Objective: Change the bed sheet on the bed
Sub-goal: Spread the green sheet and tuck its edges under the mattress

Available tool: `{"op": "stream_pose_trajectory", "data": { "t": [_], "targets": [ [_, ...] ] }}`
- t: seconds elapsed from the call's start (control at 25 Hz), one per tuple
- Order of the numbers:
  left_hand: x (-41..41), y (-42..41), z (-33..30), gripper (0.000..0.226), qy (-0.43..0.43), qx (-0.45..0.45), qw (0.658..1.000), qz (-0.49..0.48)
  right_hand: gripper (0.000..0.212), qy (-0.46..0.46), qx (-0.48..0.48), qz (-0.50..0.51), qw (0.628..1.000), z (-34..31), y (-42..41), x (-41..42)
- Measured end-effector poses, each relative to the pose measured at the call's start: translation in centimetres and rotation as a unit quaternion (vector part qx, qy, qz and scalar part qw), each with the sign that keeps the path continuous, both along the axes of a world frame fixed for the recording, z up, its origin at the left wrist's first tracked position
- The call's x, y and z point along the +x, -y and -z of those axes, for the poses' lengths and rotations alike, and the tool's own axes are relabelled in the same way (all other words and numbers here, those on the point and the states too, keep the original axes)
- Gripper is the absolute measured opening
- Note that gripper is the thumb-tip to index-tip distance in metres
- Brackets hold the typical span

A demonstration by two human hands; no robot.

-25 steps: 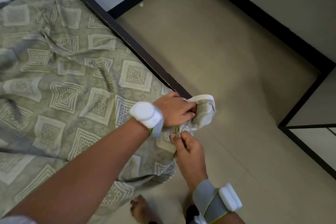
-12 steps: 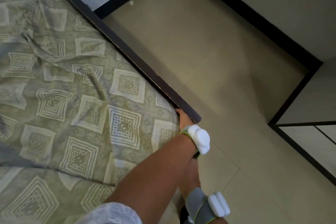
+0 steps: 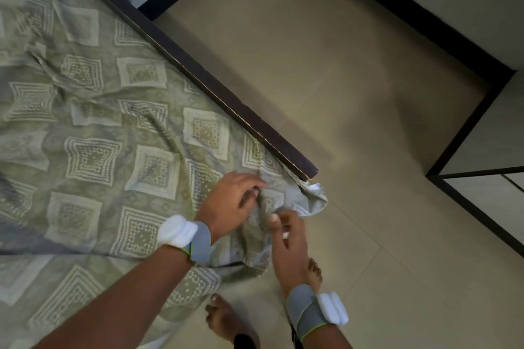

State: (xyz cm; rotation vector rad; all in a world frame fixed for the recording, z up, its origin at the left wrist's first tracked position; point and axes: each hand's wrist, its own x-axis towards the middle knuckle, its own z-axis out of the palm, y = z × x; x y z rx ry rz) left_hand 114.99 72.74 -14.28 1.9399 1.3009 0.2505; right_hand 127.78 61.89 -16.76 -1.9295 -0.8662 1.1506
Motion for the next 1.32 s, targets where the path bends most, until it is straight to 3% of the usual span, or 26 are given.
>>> {"op": "stream_pose_trajectory", "data": {
  "t": [0.12,0.2,0.32,0.48,0.64,0.84,0.92,1.12,1.32],
  "targets": [
    [1.2,1.8,2.2,0.037,-0.005,0.005,0.998,-0.062,0.052,0.028,-0.005,-0.004,1.000,1.5,-0.8,1.8],
    [1.9,2.0,2.8,0.047,-0.058,0.039,0.997,-0.022,0.049,-0.041,-0.034,-0.048,0.997,2.5,-2.3,2.6],
    [3.1,1.8,4.8,0.060,-0.158,0.077,0.981,0.083,0.041,-0.195,-0.180,0.004,0.964,4.0,-4.7,3.5],
    [4.7,0.0,6.7,0.061,-0.234,0.134,0.951,0.148,0.052,-0.260,-0.277,0.022,0.925,6.8,-5.6,4.8],
    [5.8,-0.5,8.3,0.073,-0.298,0.172,0.925,0.159,0.043,-0.289,-0.250,0.085,0.920,7.9,-5.2,5.4],
    [7.9,-0.4,7.9,0.082,-0.336,0.144,0.925,0.099,0.014,-0.117,-0.145,0.190,0.964,6.8,-3.9,5.0],
    [8.3,-1.5,7.9,0.085,-0.324,0.124,0.934,0.079,0.019,-0.082,-0.084,0.189,0.975,6.5,-3.5,5.1],
    [9.1,-5.7,7.9,0.098,-0.346,0.134,0.910,0.185,0.040,-0.184,-0.144,0.103,0.967,7.2,-3.8,5.0],
    [8.3,-5.6,8.0,0.094,-0.275,0.192,0.930,0.150,0.026,-0.286,-0.193,0.099,0.934,8.0,-5.6,5.4]
  ]
}}
